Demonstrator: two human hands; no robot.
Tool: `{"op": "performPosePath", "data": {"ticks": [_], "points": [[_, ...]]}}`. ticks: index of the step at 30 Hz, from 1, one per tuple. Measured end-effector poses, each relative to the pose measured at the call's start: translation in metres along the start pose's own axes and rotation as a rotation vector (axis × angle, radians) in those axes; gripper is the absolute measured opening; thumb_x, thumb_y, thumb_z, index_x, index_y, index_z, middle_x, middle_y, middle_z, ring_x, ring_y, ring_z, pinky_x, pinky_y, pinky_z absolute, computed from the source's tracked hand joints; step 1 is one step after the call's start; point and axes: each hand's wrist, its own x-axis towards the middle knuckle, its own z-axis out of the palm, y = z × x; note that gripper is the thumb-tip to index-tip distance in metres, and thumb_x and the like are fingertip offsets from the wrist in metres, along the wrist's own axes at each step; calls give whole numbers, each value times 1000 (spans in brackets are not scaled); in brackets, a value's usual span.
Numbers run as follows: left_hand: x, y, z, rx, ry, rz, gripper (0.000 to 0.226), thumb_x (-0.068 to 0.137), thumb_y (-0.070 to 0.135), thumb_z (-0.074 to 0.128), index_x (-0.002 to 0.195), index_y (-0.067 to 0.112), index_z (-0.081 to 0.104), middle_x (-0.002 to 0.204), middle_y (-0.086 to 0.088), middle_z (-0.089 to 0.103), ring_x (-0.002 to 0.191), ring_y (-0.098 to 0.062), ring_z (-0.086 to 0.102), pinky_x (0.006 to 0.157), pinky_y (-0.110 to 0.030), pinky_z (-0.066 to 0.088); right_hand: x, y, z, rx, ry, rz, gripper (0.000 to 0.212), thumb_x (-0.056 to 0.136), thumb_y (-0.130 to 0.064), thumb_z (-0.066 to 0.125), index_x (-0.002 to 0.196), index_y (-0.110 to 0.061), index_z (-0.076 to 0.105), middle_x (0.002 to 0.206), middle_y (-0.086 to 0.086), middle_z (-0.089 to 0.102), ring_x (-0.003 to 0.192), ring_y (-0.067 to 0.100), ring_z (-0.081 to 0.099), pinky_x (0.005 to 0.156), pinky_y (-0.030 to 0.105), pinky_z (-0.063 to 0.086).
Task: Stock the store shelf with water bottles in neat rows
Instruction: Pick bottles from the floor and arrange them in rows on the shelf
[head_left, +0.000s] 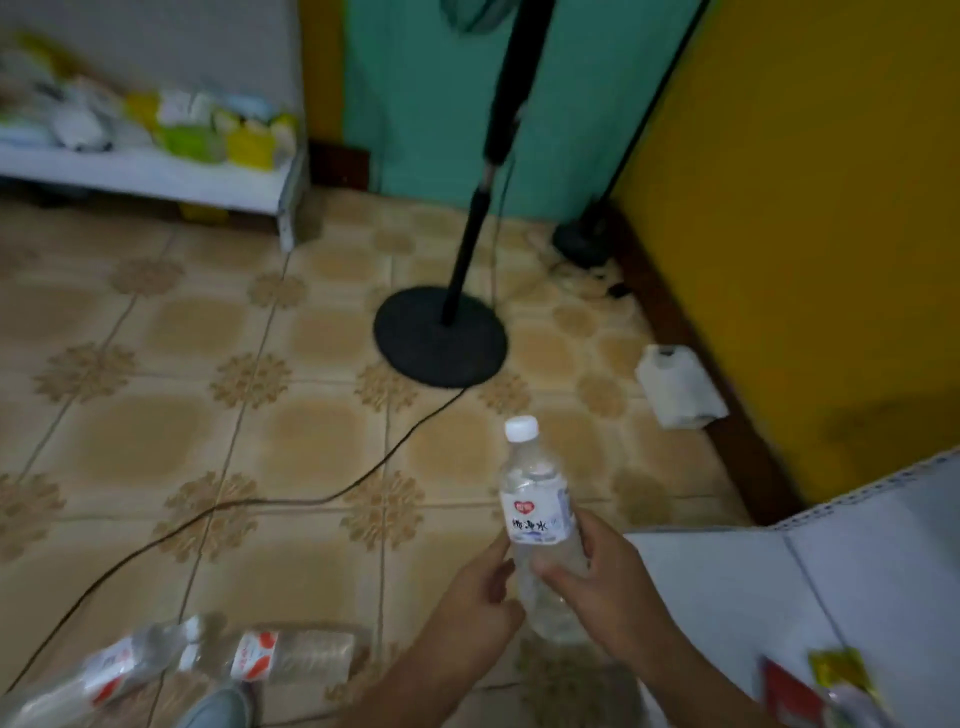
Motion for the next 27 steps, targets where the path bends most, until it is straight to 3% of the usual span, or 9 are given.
{"op": "performPosePath", "data": {"ticks": [3, 7, 9, 12, 17, 20, 24, 27], "points": [[-46, 77, 45, 9, -138, 179, 75, 80, -23, 41, 115, 45, 39, 102, 43, 54, 93, 29, 51, 76, 1, 38, -58, -47, -75, 34, 114, -63, 42, 81, -16, 77, 115, -34, 60, 107, -17, 70, 98, -5, 64, 77, 10, 48], [-108, 155, 114, 104, -316, 363, 68, 86, -16, 48, 117, 44, 37, 98, 50, 55, 100, 29, 47, 78, 3, 36, -152, -90, -161, 121, 327, -137, 44, 74, -24, 78, 114, -32, 62, 109, -14, 71, 103, 4, 66, 88, 28, 53], [-137, 182, 151, 108, -393, 441, 66, 88, -10, 54, 125, 42, 36, 113, 44, 54, 110, 23, 47, 82, 0, 38, -203, -105, -200, 151, 438, -173, 50, 71, -29, 76, 119, -31, 60, 112, -13, 71, 105, 3, 66, 89, 27, 52], [-180, 212, 210, 107, -554, 541, 67, 90, -3, 57, 137, 37, 33, 131, 33, 49, 124, 10, 46, 94, -10, 41, -281, -115, -251, 157, 598, -183, 45, 79, -22, 76, 119, -32, 60, 110, -16, 70, 103, -2, 65, 85, 20, 51], [-239, 228, 312, 159, -772, 639, 73, 85, 11, 63, 146, 30, 30, 143, 22, 44, 134, -1, 38, 112, -33, 34, -404, -105, -308, 162, 858, -113, 37, 82, -23, 74, 113, -36, 59, 111, -15, 70, 103, 1, 65, 89, 28, 52], [-269, 223, 366, 190, -888, 630, 77, 85, 14, 64, 148, 34, 25, 144, 25, 40, 134, 6, 35, 115, -32, 29, -469, -90, -325, 180, 1005, -37, 37, 81, -20, 75, 111, -35, 60, 107, -17, 70, 99, 0, 65, 86, 27, 54], [-304, 207, 417, 199, -1012, 630, 78, 83, -1, 59, 142, 36, 24, 134, 29, 48, 124, 10, 44, 101, -14, 38, -534, -77, -330, 198, 1155, 44, 35, 79, -11, 76, 105, -30, 61, 99, -16, 72, 90, -2, 66, 73, 20, 52], [-320, 197, 442, 255, -1071, 656, 82, 79, -3, 53, 149, 22, 21, 143, 17, 46, 132, -1, 42, 112, -29, 34, -568, -65, -333, 178, 1209, 103, 37, 78, -15, 78, 106, -32, 61, 104, -16, 71, 93, -1, 66, 78, 25, 54]]}}
